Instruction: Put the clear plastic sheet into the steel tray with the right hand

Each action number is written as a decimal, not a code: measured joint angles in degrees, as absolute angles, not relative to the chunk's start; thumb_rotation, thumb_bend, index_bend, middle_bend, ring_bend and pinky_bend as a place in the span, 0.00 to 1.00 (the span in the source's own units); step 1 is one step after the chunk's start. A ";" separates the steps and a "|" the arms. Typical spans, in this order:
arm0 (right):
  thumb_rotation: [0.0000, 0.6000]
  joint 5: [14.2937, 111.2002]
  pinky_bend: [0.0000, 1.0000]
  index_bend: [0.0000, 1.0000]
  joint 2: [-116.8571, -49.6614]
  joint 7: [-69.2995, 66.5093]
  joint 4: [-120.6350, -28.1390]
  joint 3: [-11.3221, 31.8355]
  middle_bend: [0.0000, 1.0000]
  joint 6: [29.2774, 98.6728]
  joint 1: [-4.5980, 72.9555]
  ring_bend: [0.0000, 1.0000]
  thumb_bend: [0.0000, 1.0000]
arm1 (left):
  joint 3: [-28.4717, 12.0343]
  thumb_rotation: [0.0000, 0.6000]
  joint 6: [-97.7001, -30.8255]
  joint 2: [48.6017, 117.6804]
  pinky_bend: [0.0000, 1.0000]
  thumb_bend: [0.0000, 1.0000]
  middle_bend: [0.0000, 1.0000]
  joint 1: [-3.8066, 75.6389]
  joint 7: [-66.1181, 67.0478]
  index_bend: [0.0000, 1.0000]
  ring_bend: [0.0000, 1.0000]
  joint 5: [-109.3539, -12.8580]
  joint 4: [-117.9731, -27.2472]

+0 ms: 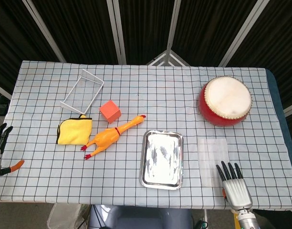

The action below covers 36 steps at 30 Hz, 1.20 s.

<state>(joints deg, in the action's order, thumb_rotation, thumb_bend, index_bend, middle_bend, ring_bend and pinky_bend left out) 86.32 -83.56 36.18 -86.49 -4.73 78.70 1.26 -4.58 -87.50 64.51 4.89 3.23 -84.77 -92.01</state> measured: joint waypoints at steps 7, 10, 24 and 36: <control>1.00 84.49 0.00 0.00 -84.45 36.74 -84.02 -3.99 0.00 77.72 1.37 0.00 0.42 | -4.32 1.00 -87.62 64.51 0.00 0.00 0.00 4.85 3.16 0.00 0.00 -85.20 -92.12; 1.00 83.47 0.00 0.00 -84.65 36.54 -83.41 -3.41 0.00 77.34 1.49 0.00 0.42 | -4.28 1.00 -87.73 64.53 0.00 0.00 0.00 4.81 3.27 0.00 0.00 -85.27 -92.17; 1.00 81.43 0.00 0.00 -85.57 36.08 -81.99 -2.25 0.00 75.64 2.49 0.00 0.42 | -4.17 1.00 -87.93 64.51 0.00 0.00 0.00 4.69 3.19 0.00 0.00 -85.39 -92.14; 1.00 81.72 0.00 0.00 -85.77 36.22 -82.40 -2.36 0.00 76.02 2.76 0.00 0.42 | -4.04 1.00 -87.96 64.59 0.00 0.00 0.00 4.64 3.45 0.00 0.00 -85.47 -92.18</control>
<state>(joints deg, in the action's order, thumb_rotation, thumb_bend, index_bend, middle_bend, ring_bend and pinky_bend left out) 81.72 -85.77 36.22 -82.40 -2.36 76.02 2.76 -4.04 -87.96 64.59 4.64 3.45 -85.47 -92.18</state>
